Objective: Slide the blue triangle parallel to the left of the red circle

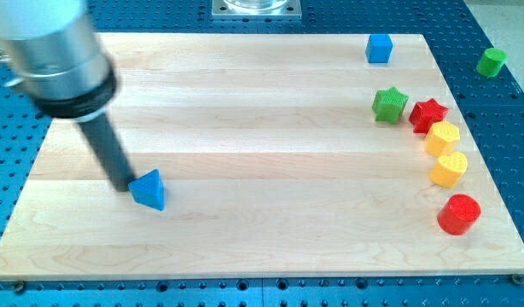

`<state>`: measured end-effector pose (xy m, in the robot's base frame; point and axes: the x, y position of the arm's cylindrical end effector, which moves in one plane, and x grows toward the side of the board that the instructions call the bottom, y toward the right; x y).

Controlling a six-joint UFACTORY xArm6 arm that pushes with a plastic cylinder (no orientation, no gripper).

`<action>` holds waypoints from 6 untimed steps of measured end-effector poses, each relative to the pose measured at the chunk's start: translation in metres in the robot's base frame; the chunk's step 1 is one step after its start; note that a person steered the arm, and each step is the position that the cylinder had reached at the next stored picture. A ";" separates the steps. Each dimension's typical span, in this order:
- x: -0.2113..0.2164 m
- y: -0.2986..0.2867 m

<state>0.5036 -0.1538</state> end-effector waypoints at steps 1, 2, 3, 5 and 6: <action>-0.004 0.068; 0.024 0.049; 0.028 -0.040; 0.034 -0.047; 0.018 0.038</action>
